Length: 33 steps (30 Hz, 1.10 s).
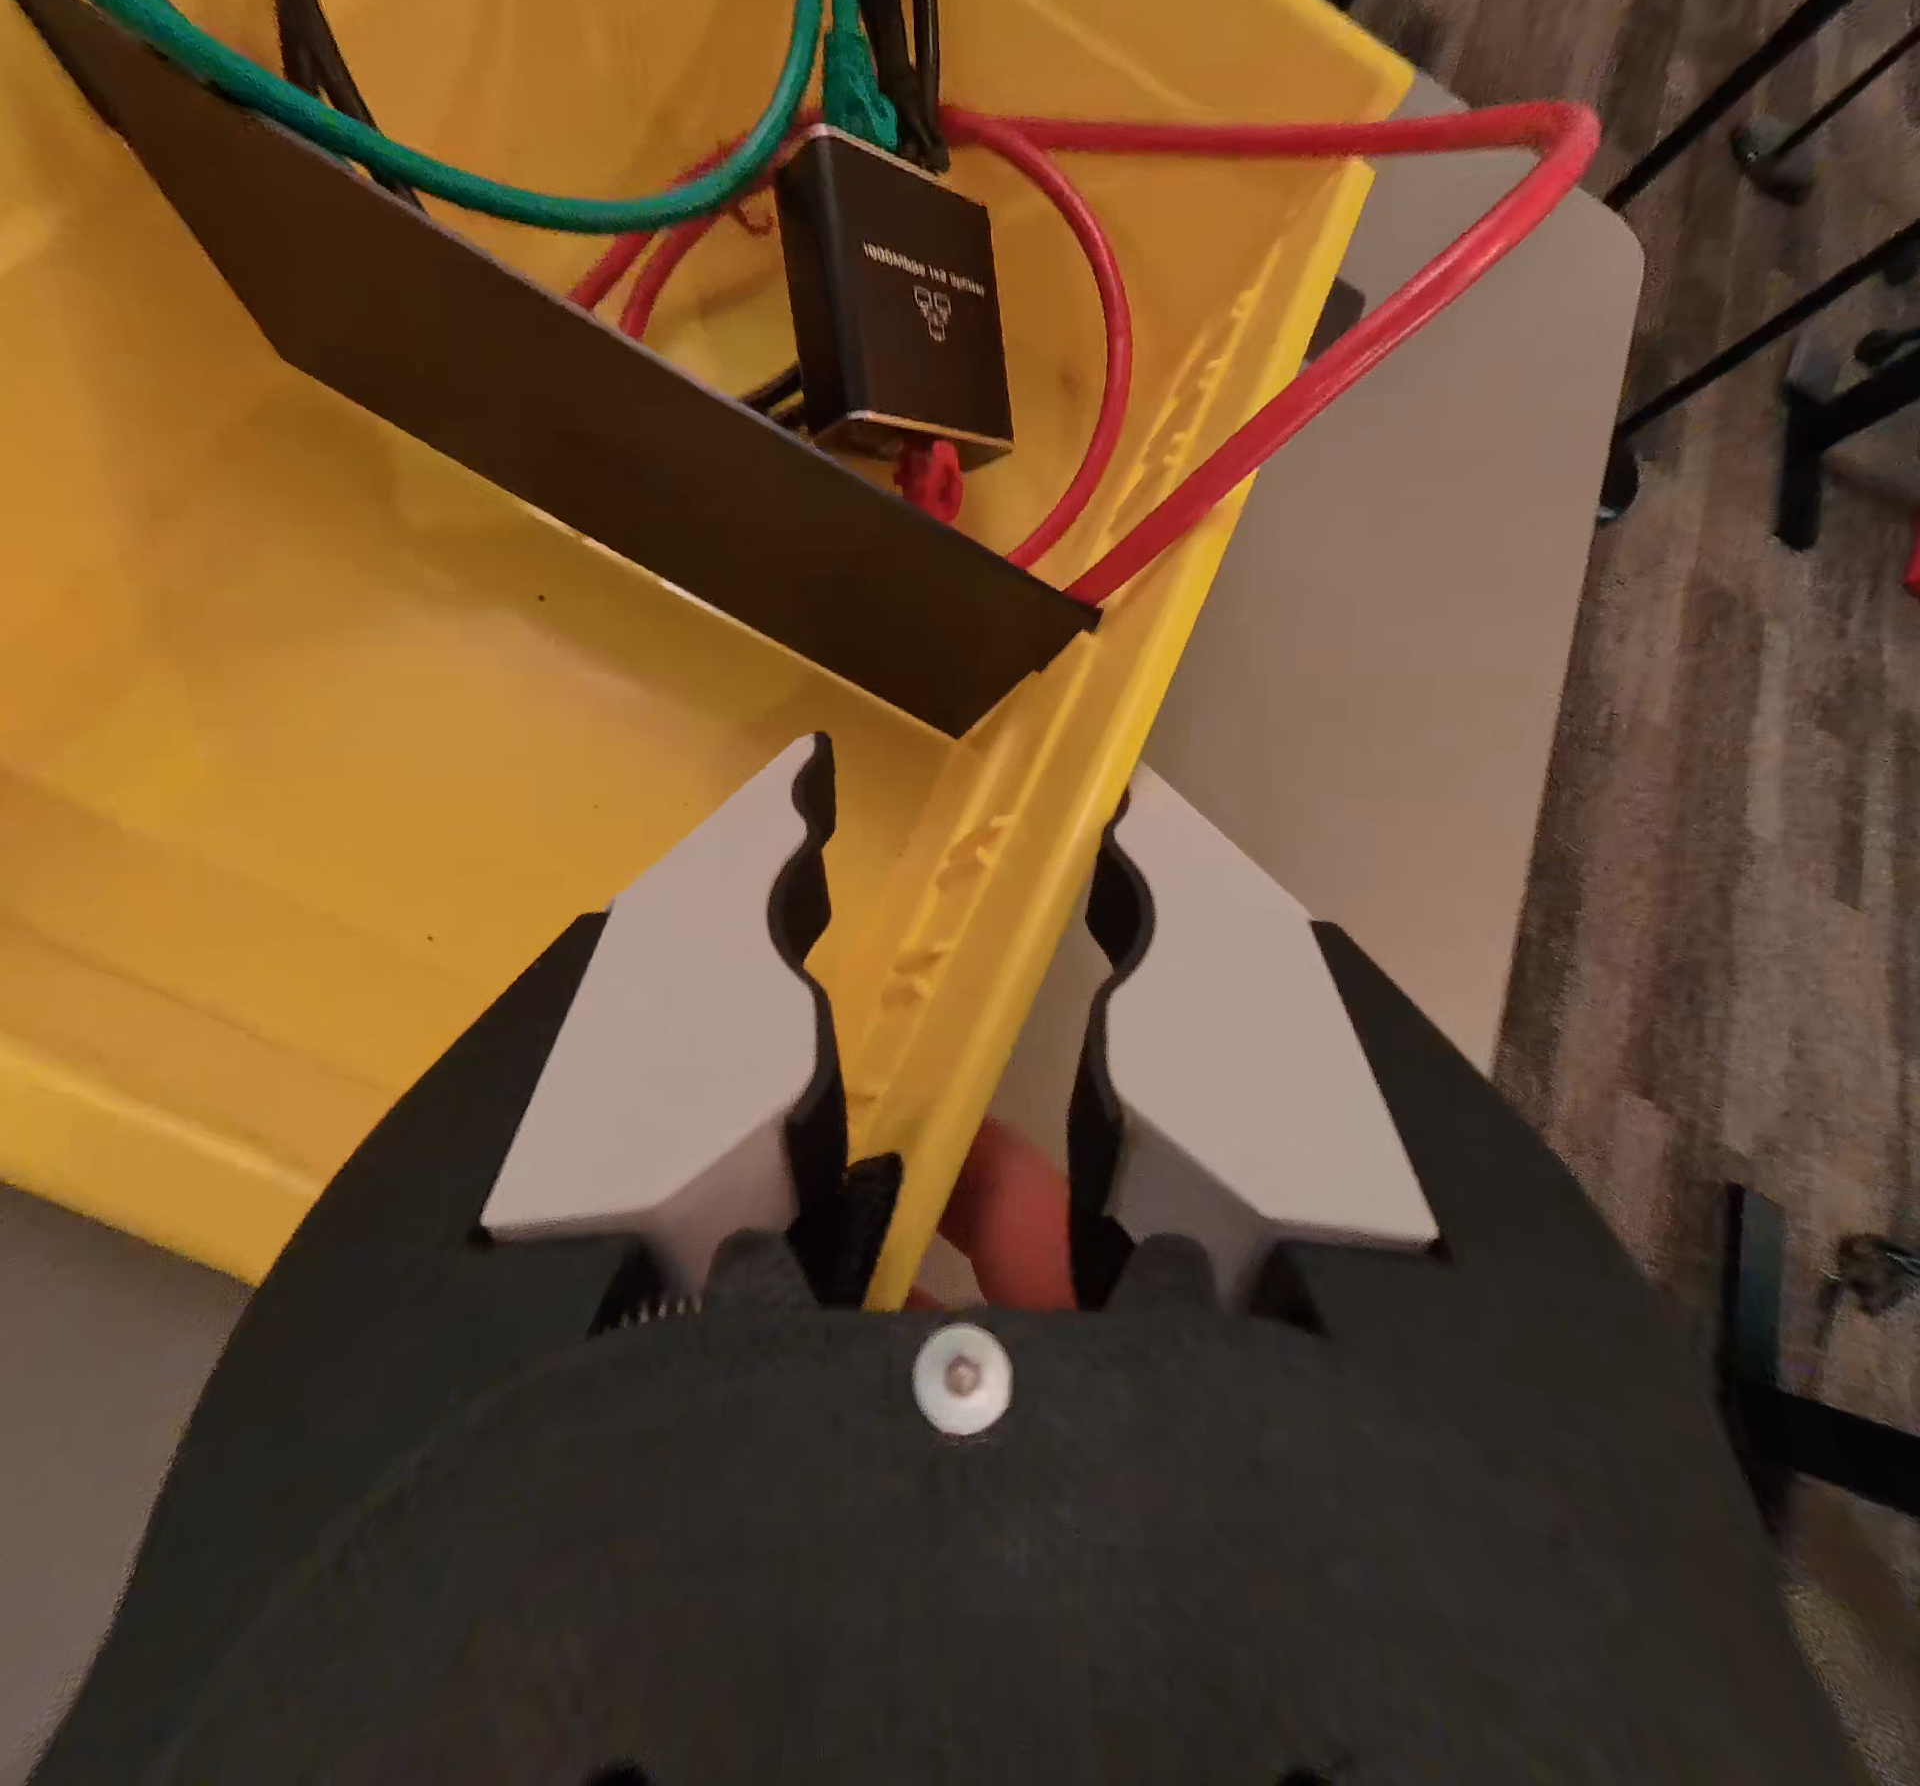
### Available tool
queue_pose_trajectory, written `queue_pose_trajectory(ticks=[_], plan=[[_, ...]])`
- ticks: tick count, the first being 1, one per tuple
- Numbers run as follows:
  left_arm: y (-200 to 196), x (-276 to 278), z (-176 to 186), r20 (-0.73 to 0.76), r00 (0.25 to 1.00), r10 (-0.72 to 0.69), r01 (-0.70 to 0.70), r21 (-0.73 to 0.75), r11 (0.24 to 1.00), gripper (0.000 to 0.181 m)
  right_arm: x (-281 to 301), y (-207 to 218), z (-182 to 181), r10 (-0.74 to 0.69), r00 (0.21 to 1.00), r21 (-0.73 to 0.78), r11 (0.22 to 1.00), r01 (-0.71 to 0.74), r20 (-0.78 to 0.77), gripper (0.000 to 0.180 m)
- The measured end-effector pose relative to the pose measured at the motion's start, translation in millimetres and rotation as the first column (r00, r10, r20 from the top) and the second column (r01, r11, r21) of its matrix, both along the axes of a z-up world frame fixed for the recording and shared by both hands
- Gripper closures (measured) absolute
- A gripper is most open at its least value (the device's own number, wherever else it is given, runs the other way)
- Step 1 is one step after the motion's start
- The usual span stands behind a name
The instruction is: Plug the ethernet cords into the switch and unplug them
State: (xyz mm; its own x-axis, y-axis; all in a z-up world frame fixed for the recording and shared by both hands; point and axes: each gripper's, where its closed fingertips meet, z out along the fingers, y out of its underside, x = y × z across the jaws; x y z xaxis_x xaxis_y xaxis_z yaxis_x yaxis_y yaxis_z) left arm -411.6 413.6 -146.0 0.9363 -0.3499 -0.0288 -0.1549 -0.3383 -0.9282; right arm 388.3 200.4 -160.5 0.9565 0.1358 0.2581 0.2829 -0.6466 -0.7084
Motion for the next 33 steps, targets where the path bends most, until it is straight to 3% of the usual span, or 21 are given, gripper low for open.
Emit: queue_pose_trajectory(ticks=[3, 6, 14, 23, 26, 33], plan=[[3, 0, 0, 0.005, 1.000, 0.012, -0.012, 0.021, 1.000, 0.171, -16, 7, 3, -0.020, 0.996, 0.062, 0.998, 0.026, -0.086, 0.138], [3, 2, 3, 0.046, 0.999, -0.005, 0.003, 0.049, 0.999, 0.178, -29, 10, 3, -0.020, 0.997, 0.056, 0.998, 0.024, -0.077, 0.142], [-20, 9, 13, 0.017, 0.998, -0.060, 0.058, 0.096, 0.994, 0.177, -88, 6, 4, -0.014, 0.992, 0.057, 0.998, 0.021, -0.124, 0.146], [-51, 2, 57, 0.019, 0.998, -0.058, 0.053, 0.208, 0.977, 0.178, -186, 13, 6, 0.032, 0.980, 0.116, 0.993, -0.009, -0.197, 0.131], [-64, 0, 84, 0.065, 0.996, -0.065, 0.045, 0.274, 0.961, 0.178, -228, 17, 6, 0.081, 0.973, 0.130, 0.990, -0.053, -0.217, 0.113], [-80, 5, 130, 0.145, 0.984, -0.100, 0.038, 0.376, 0.926, 0.178, -314, 36, 7, 0.179, 0.941, 0.180, 0.975, -0.130, -0.288, 0.097]])
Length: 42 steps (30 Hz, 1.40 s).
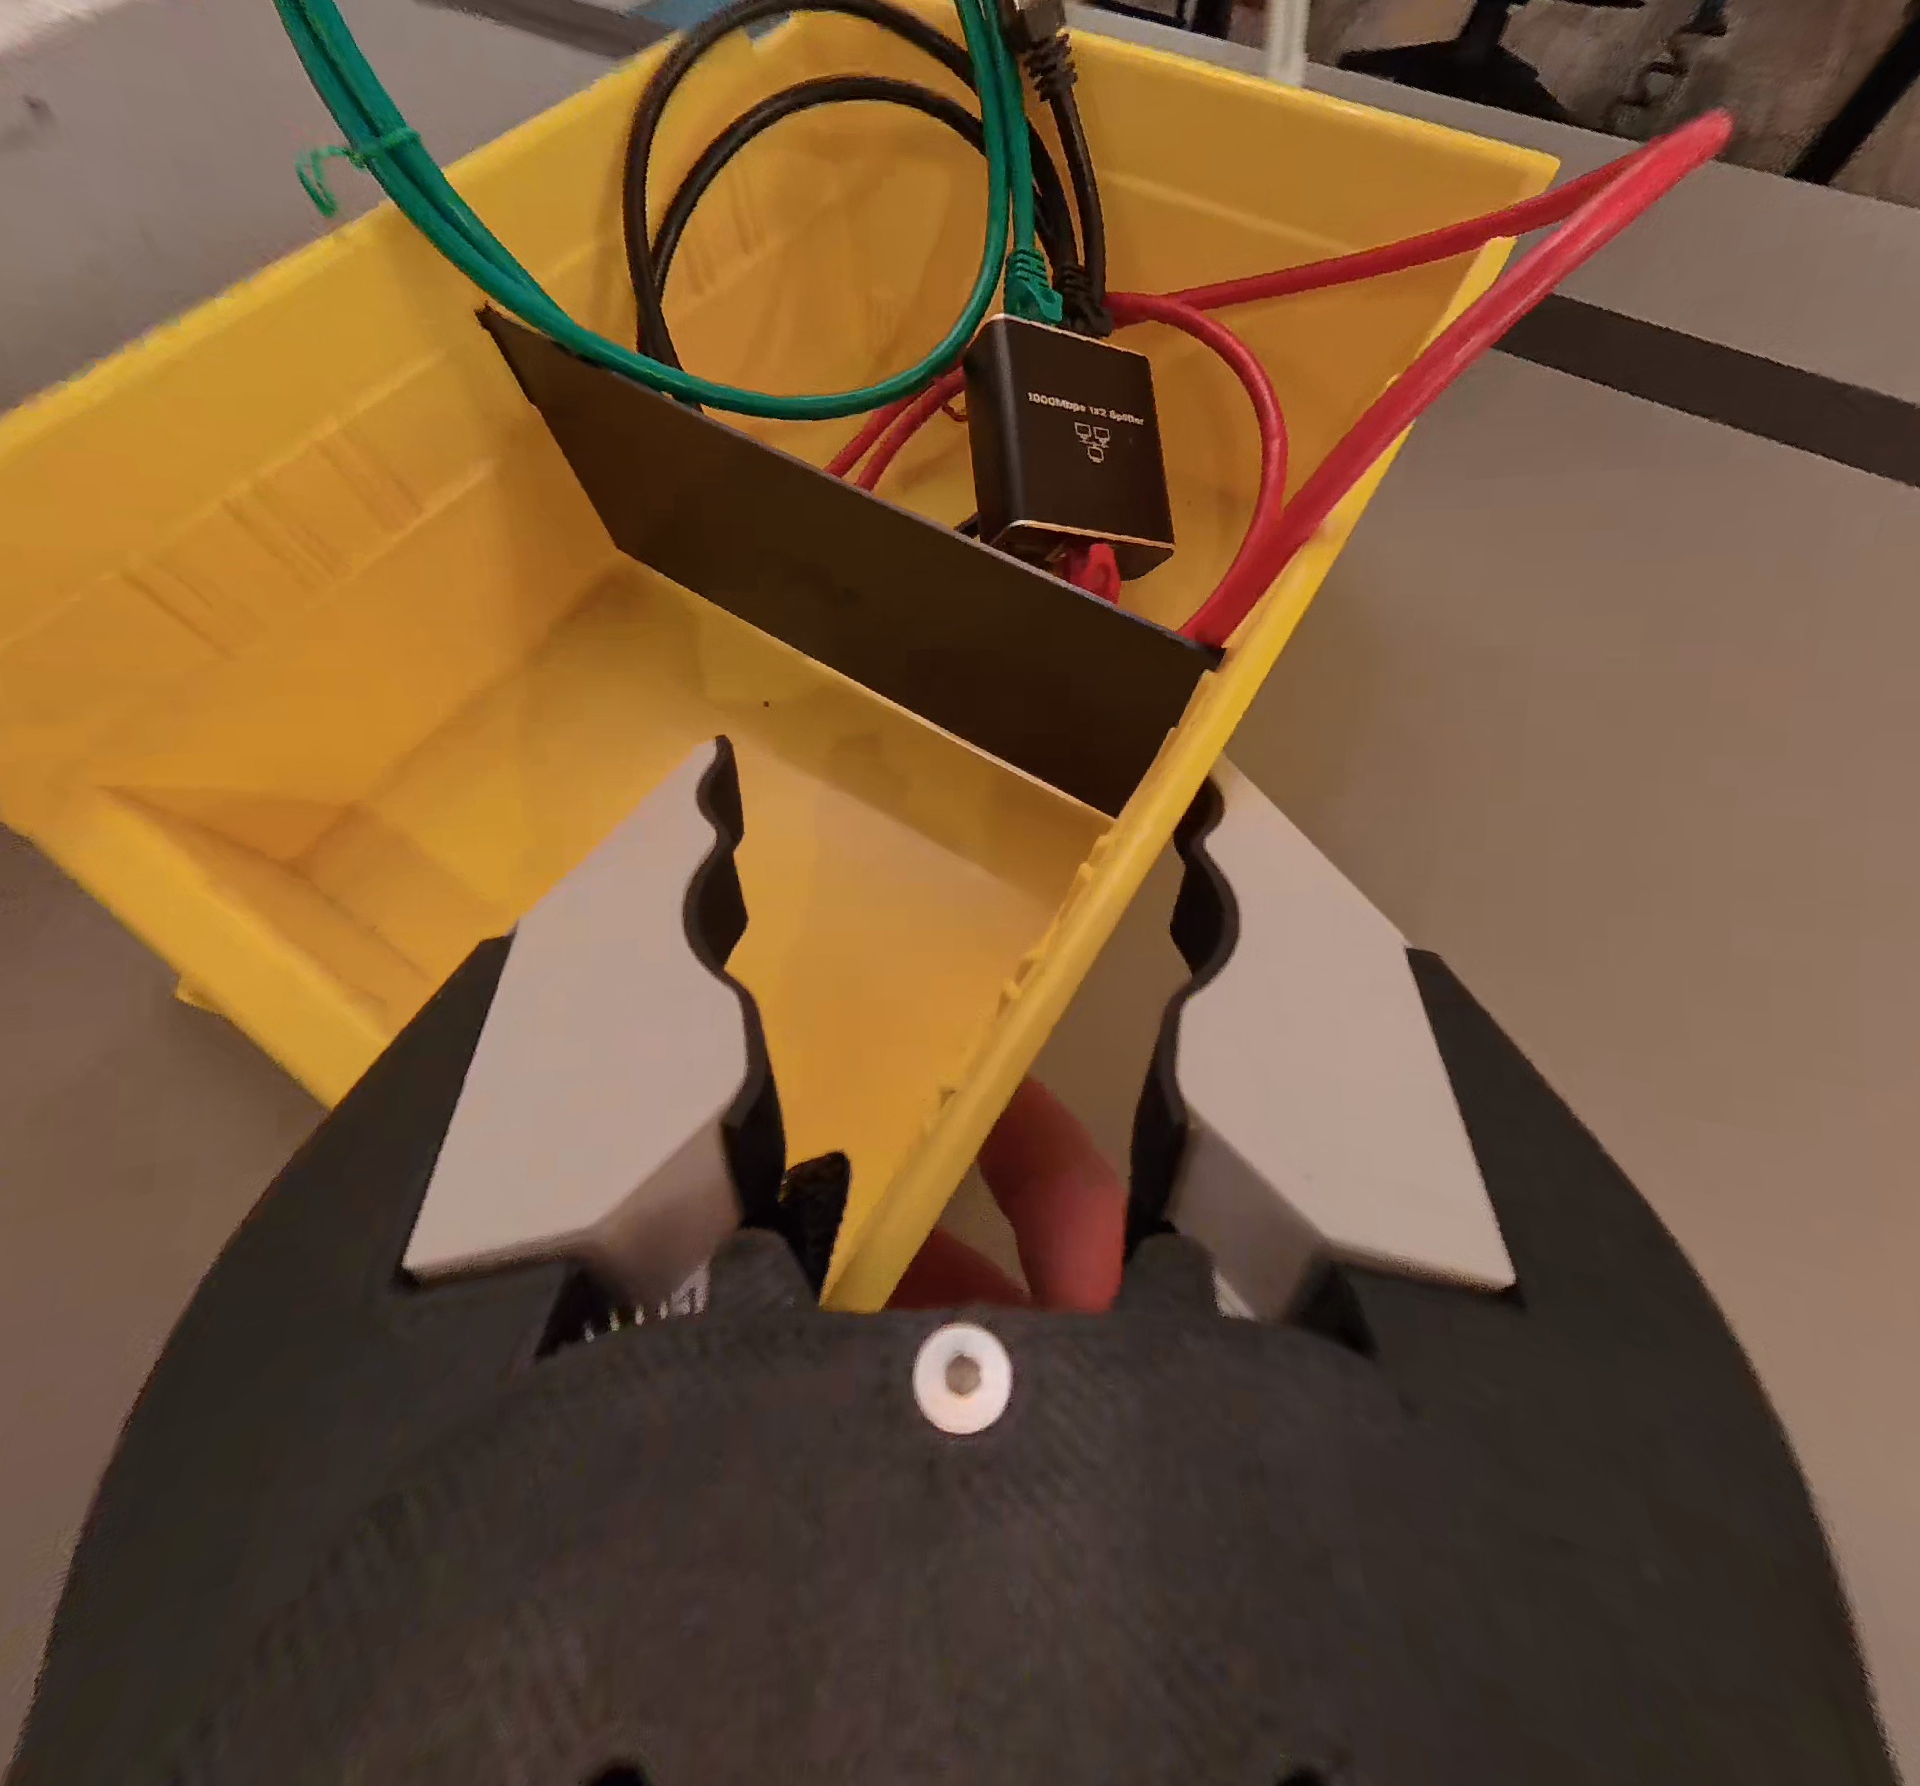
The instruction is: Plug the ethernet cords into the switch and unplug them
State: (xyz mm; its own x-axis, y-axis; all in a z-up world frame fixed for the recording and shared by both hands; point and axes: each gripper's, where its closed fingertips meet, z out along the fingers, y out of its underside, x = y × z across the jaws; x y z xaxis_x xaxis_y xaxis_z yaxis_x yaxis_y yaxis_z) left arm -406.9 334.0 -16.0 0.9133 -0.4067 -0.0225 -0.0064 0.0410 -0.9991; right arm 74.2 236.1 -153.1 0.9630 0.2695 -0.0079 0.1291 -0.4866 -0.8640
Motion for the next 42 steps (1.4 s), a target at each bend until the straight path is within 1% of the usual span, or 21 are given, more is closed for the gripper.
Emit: queue_pose_trajectory(ticks=[3, 8, 11, 20, 26, 30, 32, 34, 36, 39, 42], plan=[[-6, 3, 10, 0.012, 1.000, -0.011, 0.011, 0.024, 1.000, 0.178, -42, 8, 2, 0.034, 0.993, 0.018, 0.999, -0.032, -0.109, 0.086], [-12, 4, 26, 0.010, 1.000, -0.025, 0.025, 0.059, 0.998, 0.178, -103, 24, 1, 0.087, 0.982, 0.036, 0.996, -0.082, -0.170, 0.073], [-14, 2, 34, 0.027, 0.999, -0.025, 0.023, 0.073, 0.997, 0.178, -133, 36, 0, 0.114, 0.974, 0.041, 0.993, -0.108, -0.197, 0.070], [-23, 0, 58, 0.076, 0.996, -0.054, 0.045, 0.113, 0.993, 0.178, -216, 70, 2, 0.198, 0.933, 0.041, 0.980, -0.194, -0.301, 0.050], [-25, -3, 63, 0.069, 0.997, -0.041, 0.032, 0.128, 0.991, 0.178, -269, 99, 8, 0.232, 0.888, 0.053, 0.972, -0.231, -0.396, 0.044], [-26, -3, 65, 0.066, 0.997, -0.042, 0.033, 0.134, 0.990, 0.178, -307, 114, 14, 0.267, 0.828, 0.079, 0.962, -0.263, -0.493, 0.038], [-26, -2, 65, 0.067, 0.997, -0.049, 0.039, 0.137, 0.990, 0.178, -324, 119, 16, 0.309, 0.796, 0.092, 0.947, -0.308, -0.521, 0.036], [-27, 0, 66, 0.063, 0.997, -0.053, 0.044, 0.138, 0.989, 0.178, -326, 125, 19, 0.322, 0.788, 0.099, 0.942, -0.320, -0.525, 0.034], [-28, 4, 66, 0.058, 0.997, -0.057, 0.049, 0.135, 0.990, 0.178, -312, 131, 29, 0.314, 0.785, 0.126, 0.948, -0.293, -0.534, 0.036], [-28, 20, 64, 0.050, 0.996, -0.075, 0.068, 0.130, 0.989, 0.178, -266, 134, 53, 0.285, 0.793, 0.181, 0.958, -0.221, -0.538, 0.040], [-29, 50, 59, 0.028, 0.992, -0.121, 0.117, 0.116, 0.986, 0.177, -201, 127, 81, 0.241, 0.803, 0.245, 0.962, -0.122, -0.546, 0.046]])
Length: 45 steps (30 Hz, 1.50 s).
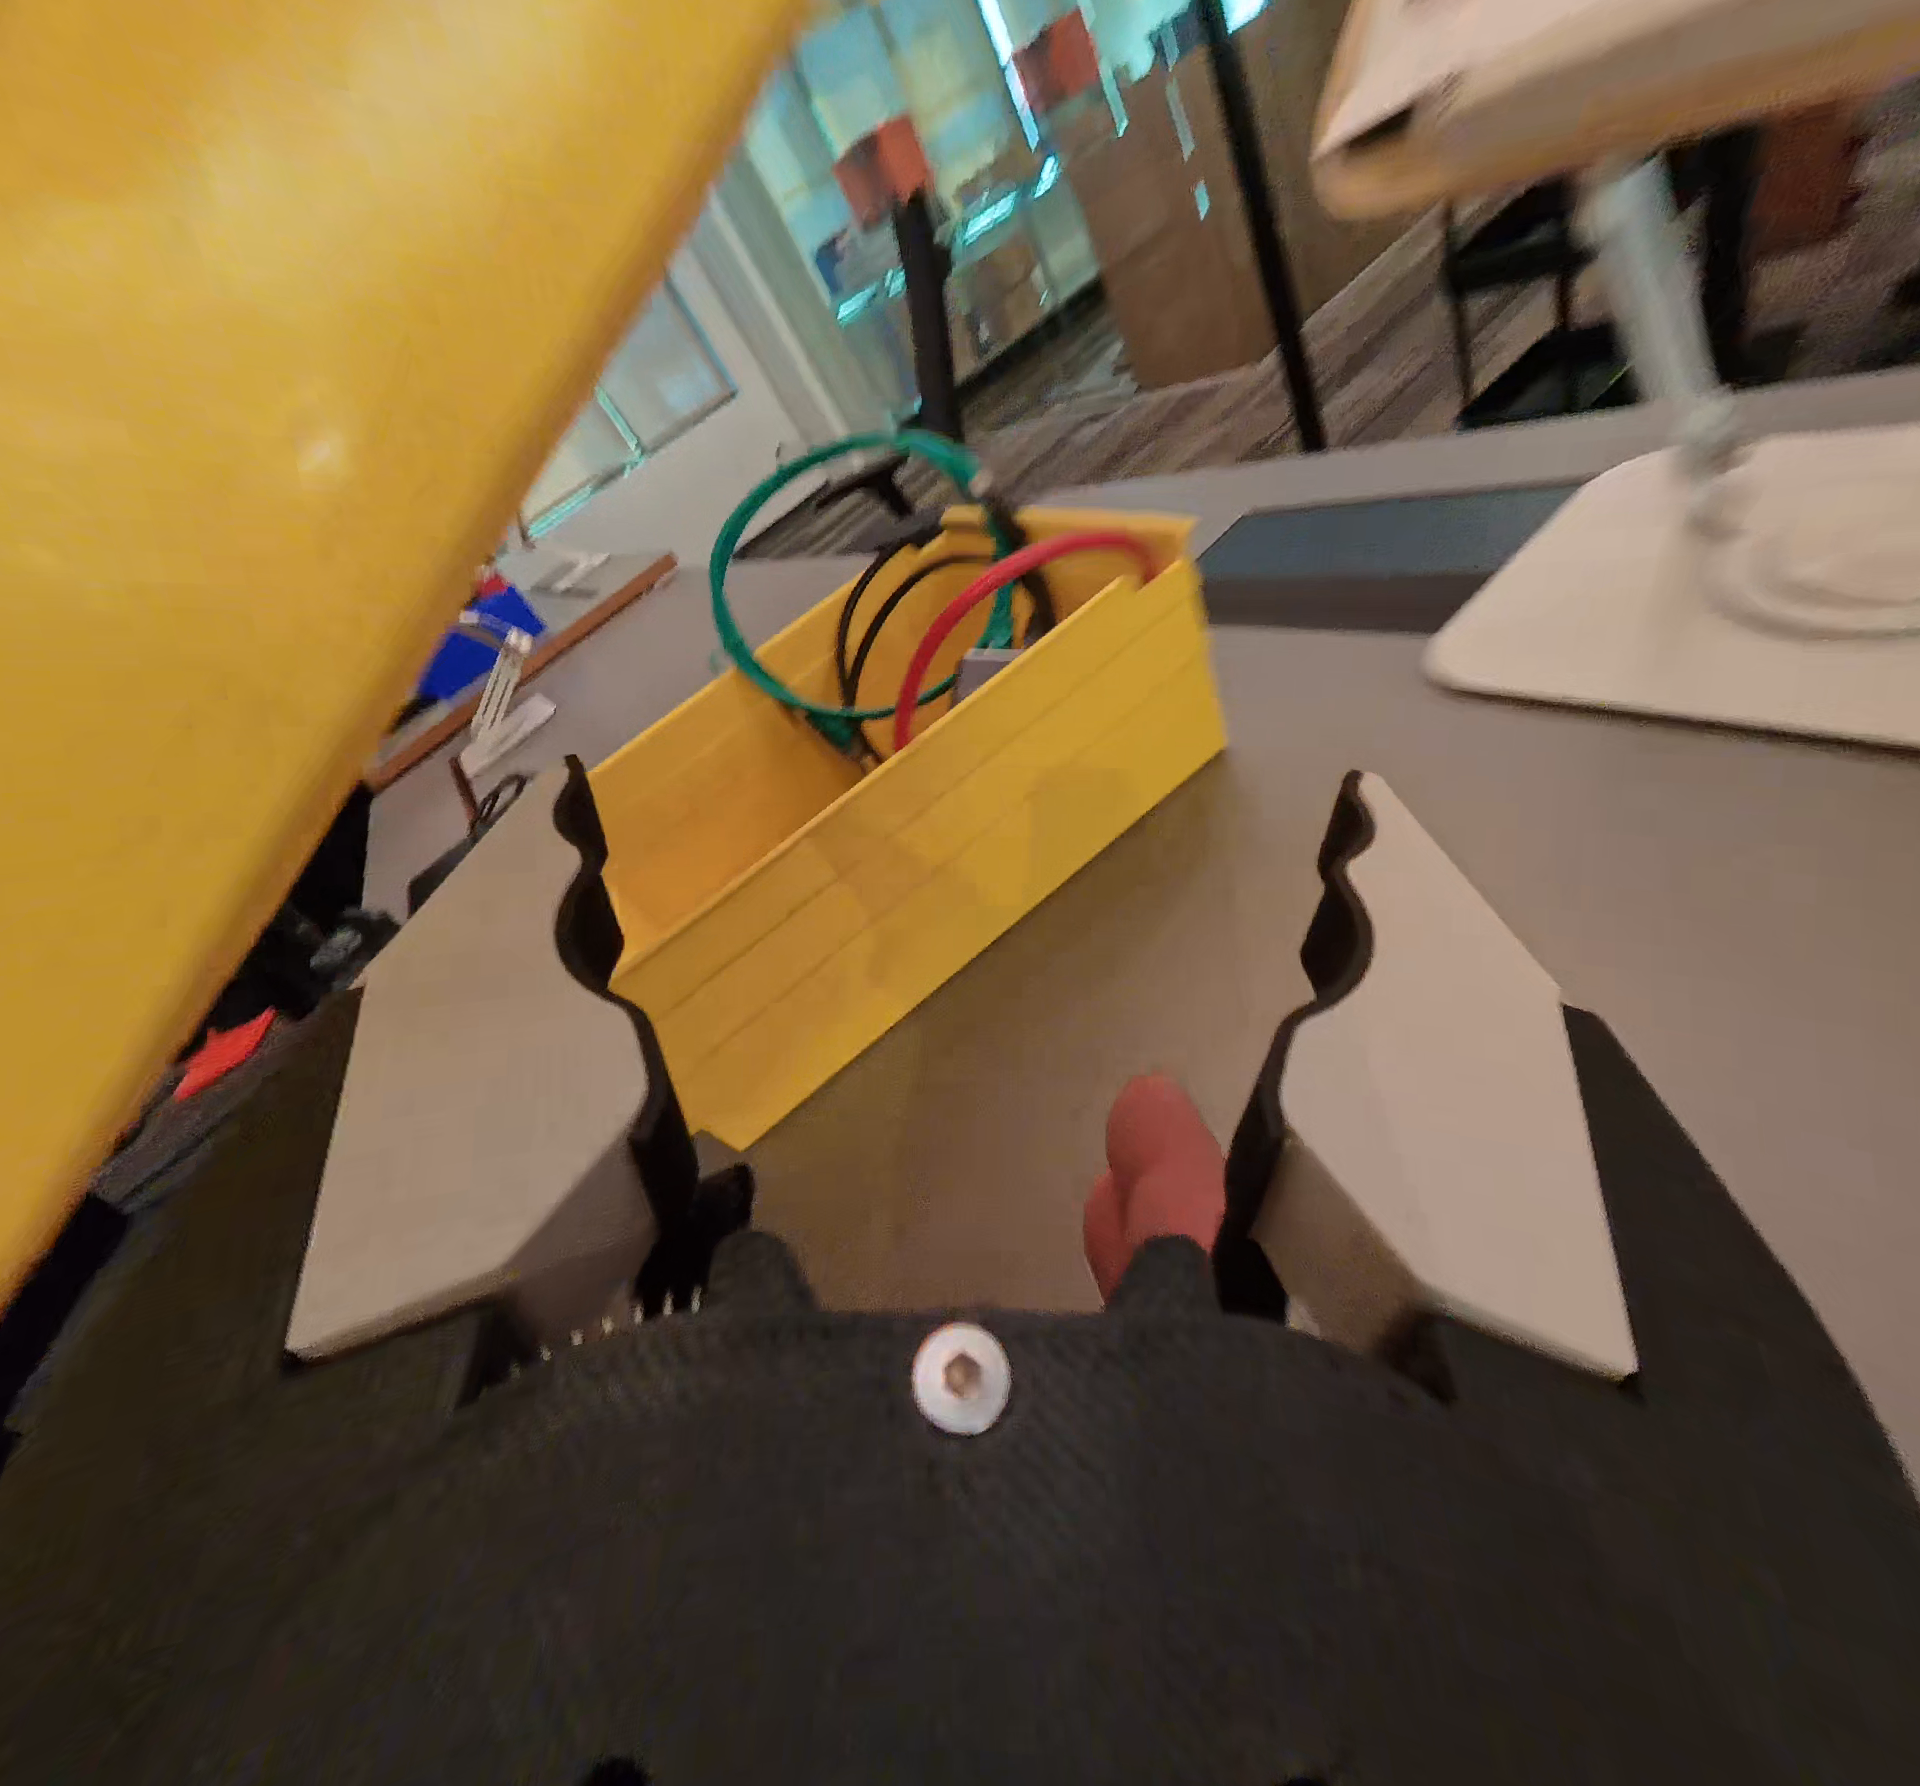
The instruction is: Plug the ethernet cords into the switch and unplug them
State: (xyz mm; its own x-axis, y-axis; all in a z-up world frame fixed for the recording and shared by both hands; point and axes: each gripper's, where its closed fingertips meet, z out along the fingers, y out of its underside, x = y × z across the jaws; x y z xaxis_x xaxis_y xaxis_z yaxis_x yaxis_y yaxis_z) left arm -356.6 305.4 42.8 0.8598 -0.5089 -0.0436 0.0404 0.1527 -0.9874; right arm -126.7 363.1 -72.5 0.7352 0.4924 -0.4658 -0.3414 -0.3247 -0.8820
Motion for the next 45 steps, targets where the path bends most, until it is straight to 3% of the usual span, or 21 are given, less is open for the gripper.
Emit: queue_pose_trajectory(ticks=[4, 6, 8, 14, 17, 25, 36, 42, 45], plan=[[-3, 60, -18, -0.011, 0.995, -0.096, 0.095, -0.054, 0.994, 0.178, 93, -32, 39, -0.133, 0.987, 0.096, 0.985, 0.141, -0.085, 0.062], [-7, 94, -29, -0.025, 0.988, -0.155, 0.152, -0.082, 0.985, 0.178, 130, -54, 51, -0.183, 0.979, 0.133, 0.972, 0.194, -0.088, 0.078], [-12, 126, -39, -0.063, 0.975, -0.211, 0.204, -0.099, 0.974, 0.177, 162, -75, 49, -0.233, 0.970, 0.123, 0.963, 0.240, -0.066, 0.075], [-25, 217, -70, -0.060, 0.939, -0.337, 0.320, -0.198, 0.926, 0.178, 221, -138, 56, -0.281, 0.939, 0.134, 0.941, 0.310, -0.200, 0.072], [-31, 253, -87, -0.030, 0.918, -0.396, 0.378, -0.237, 0.895, 0.177, 244, -164, 60, -0.329, 0.904, 0.164, 0.910, 0.381, -0.275, 0.059], [-48, 330, -127, -0.070, 0.864, -0.498, 0.453, -0.324, 0.831, 0.178, 308, -200, 61, -0.351, 0.790, 0.149, 0.865, 0.479, -0.503, 0.057], [-64, 402, -154, -0.107, 0.811, -0.576, 0.507, -0.363, 0.782, 0.162, 340, -190, 37, -0.450, 0.861, 0.140, 0.861, 0.489, -0.237, 0.050], [-90, 436, -152, -0.052, 0.761, -0.647, 0.590, -0.360, 0.723, 0.140, 373, -178, 19, -0.472, 0.869, 0.077, 0.871, 0.486, -0.148, 0.052], [-101, 452, -151, 0.050, 0.738, -0.673, 0.637, -0.381, 0.670, 0.131, 388, -173, 16, -0.465, 0.879, 0.082, 0.877, 0.474, -0.103, 0.053]])
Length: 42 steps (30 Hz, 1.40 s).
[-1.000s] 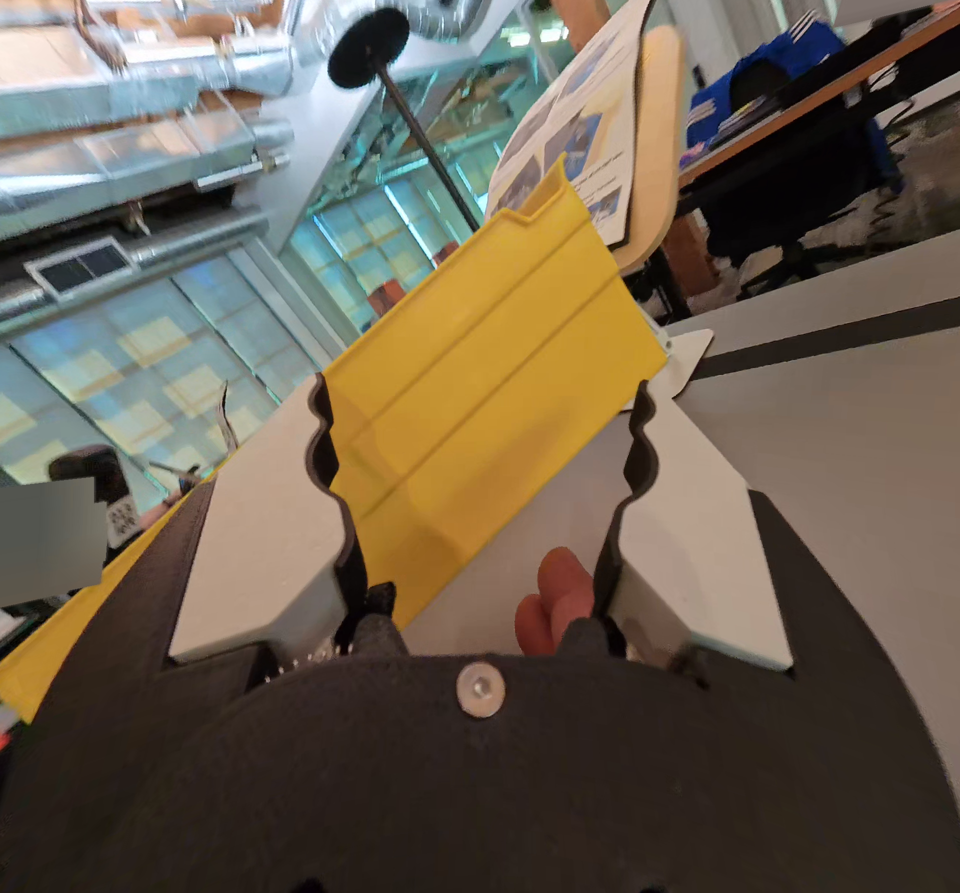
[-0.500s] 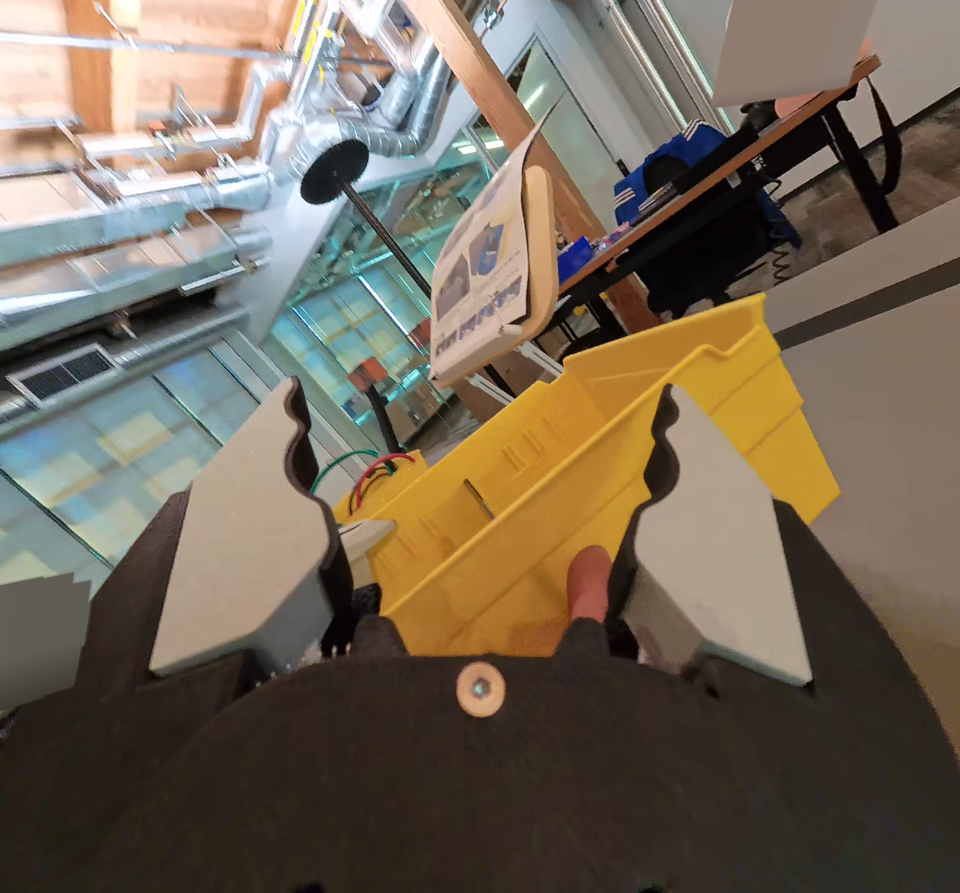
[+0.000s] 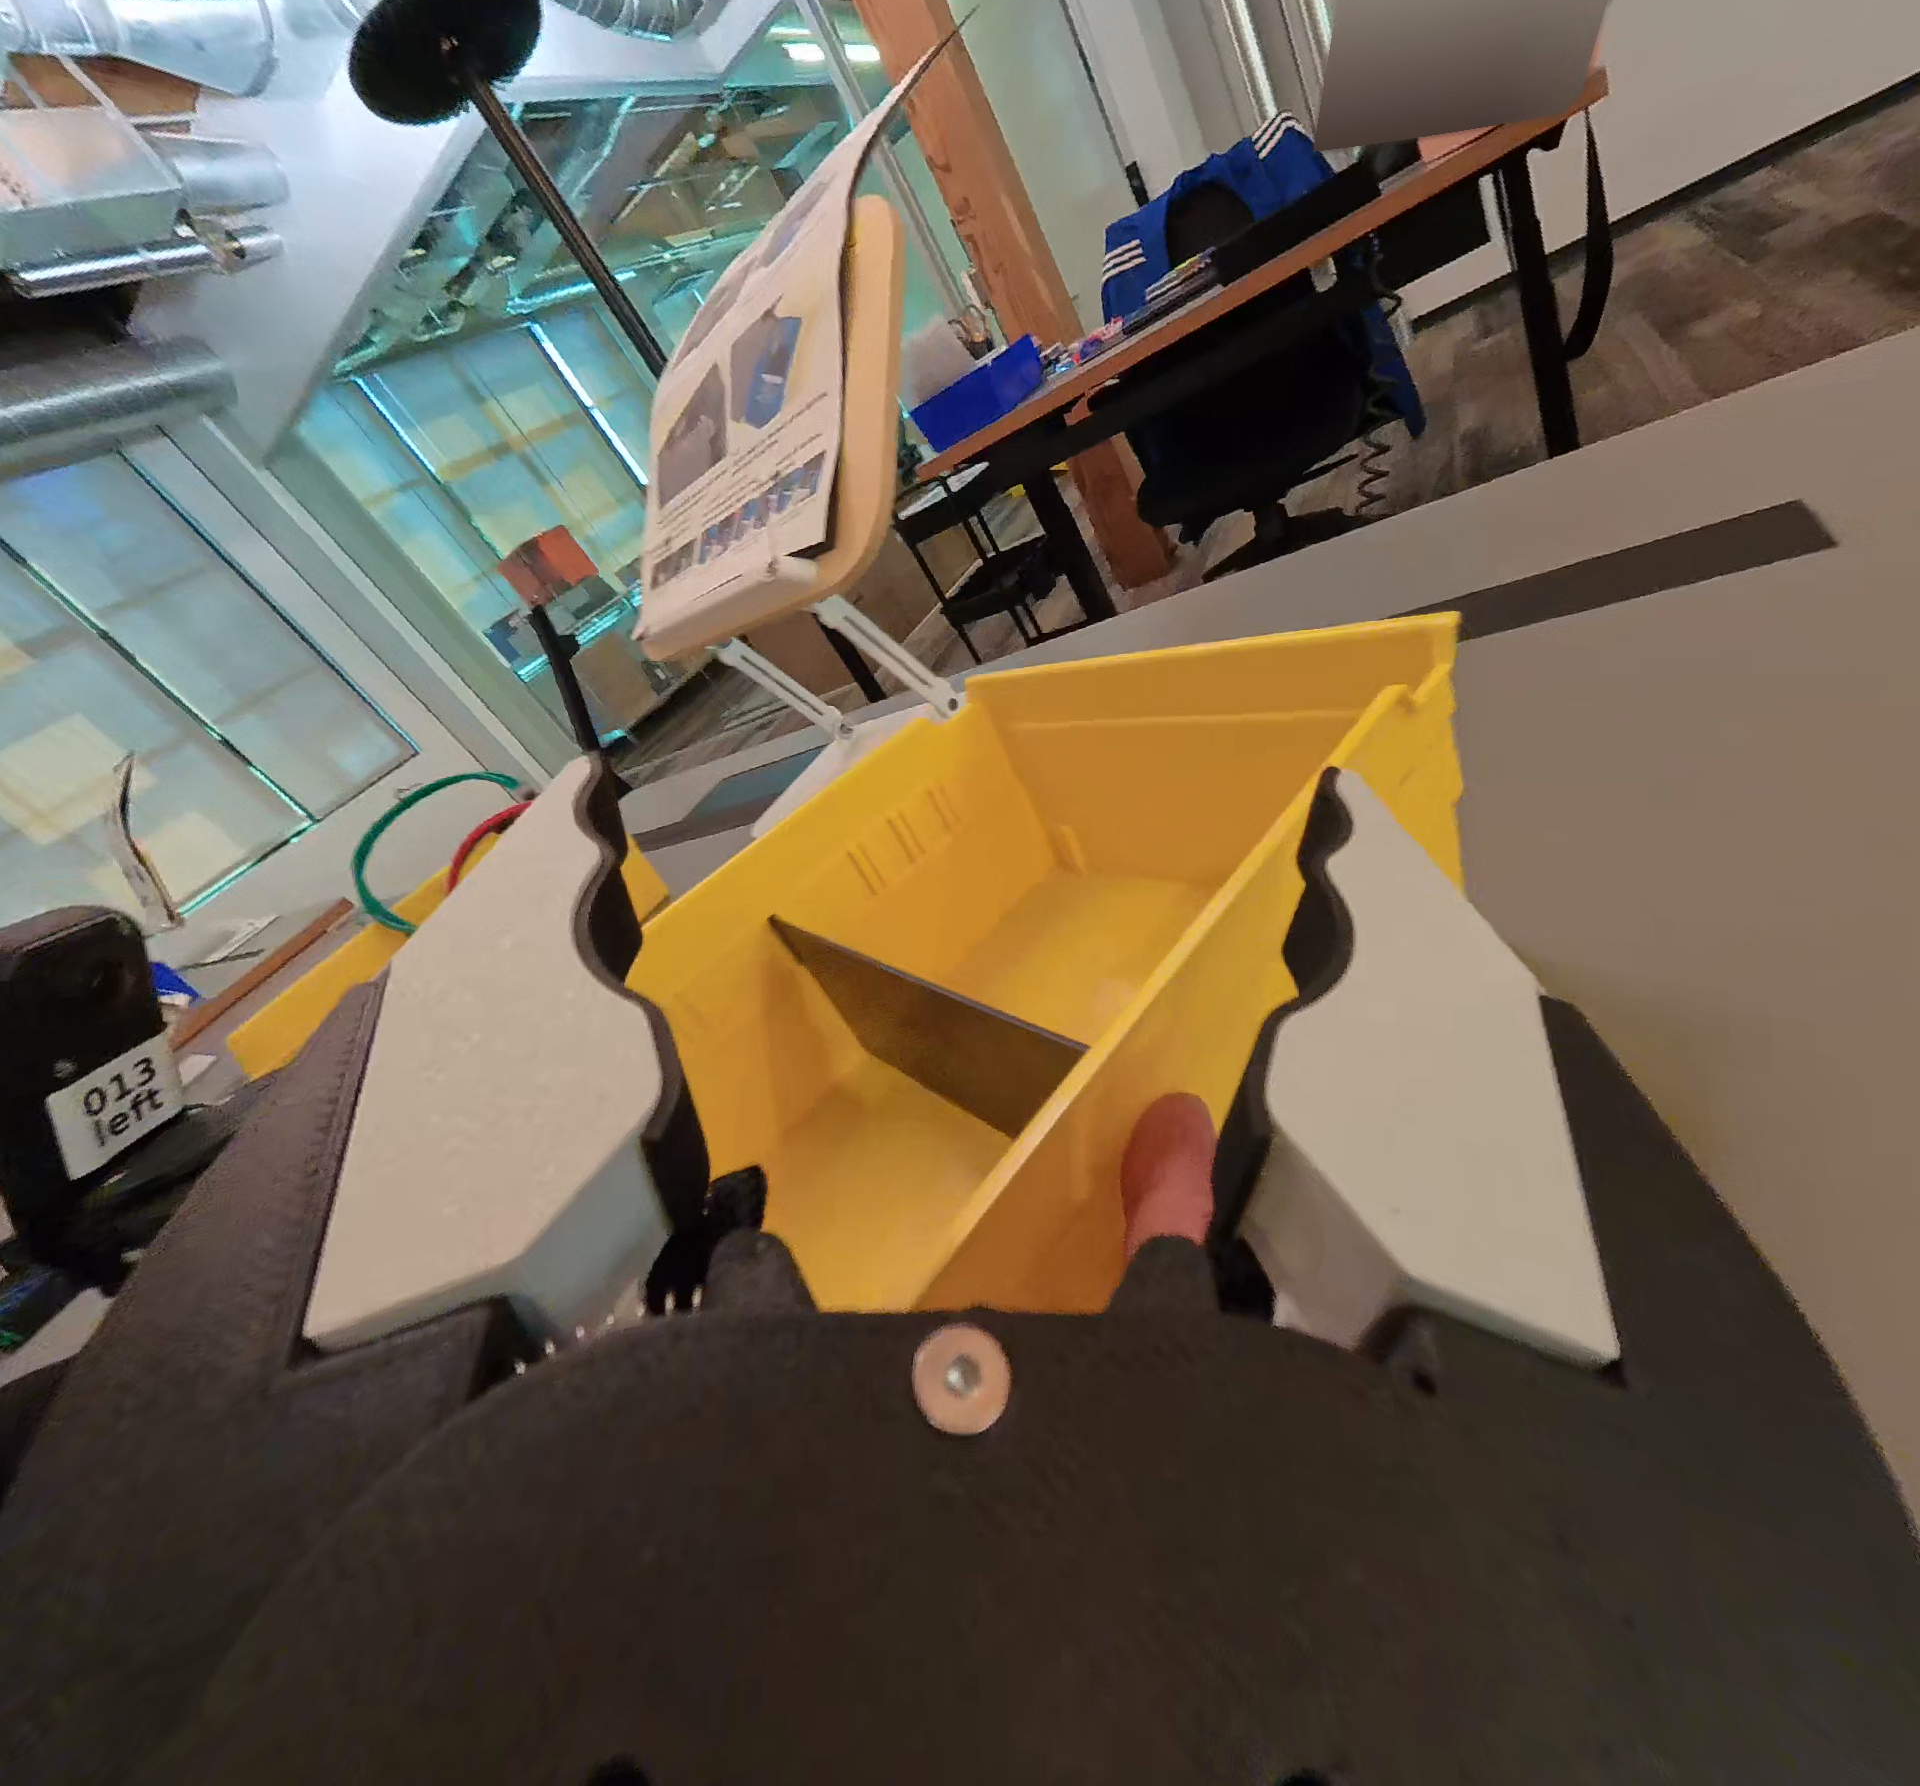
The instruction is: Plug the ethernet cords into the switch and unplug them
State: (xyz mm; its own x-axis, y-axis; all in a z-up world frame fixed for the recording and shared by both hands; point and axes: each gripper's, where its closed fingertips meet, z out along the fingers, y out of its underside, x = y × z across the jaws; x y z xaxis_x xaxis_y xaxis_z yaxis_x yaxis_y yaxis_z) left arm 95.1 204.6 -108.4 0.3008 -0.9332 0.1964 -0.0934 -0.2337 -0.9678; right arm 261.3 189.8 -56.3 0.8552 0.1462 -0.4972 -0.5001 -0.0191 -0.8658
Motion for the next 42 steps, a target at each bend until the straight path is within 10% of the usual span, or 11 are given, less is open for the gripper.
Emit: queue_pose_trajectory(ticks=[18, 24, 28, 31, 42], plan=[[-41, 80, 16, 0.189, 0.970, -0.151, 0.186, -0.185, 0.965, 0.076, 107, 24, -18, -0.031, 0.959, -0.159, 0.984, 0.079, 0.281, 0.055], [16, -42, 91, 0.183, 0.981, 0.066, -0.093, 0.143, 0.985, 0.076, 108, 1, 40, -0.172, 0.794, -0.035, 0.971, 0.236, 0.583, 0.060], [88, -176, 116, 0.066, 0.914, 0.400, -0.393, 0.388, 0.834, 0.082, 37, 2, 65, -0.112, 0.620, 0.015, 0.987, 0.159, 0.777, 0.059], [126, -268, 98, -0.105, 0.794, 0.598, -0.452, 0.555, 0.698, 0.083, -29, 13, 63, -0.030, 0.542, 0.003, 0.999, 0.050, 0.840, 0.055], [140, -329, -28, -0.493, 0.644, 0.585, -0.330, 0.511, 0.794, 0.099, -124, 57, -55, 0.321, 0.504, -0.379, 0.925, 0.014, 0.802, 0.041]])
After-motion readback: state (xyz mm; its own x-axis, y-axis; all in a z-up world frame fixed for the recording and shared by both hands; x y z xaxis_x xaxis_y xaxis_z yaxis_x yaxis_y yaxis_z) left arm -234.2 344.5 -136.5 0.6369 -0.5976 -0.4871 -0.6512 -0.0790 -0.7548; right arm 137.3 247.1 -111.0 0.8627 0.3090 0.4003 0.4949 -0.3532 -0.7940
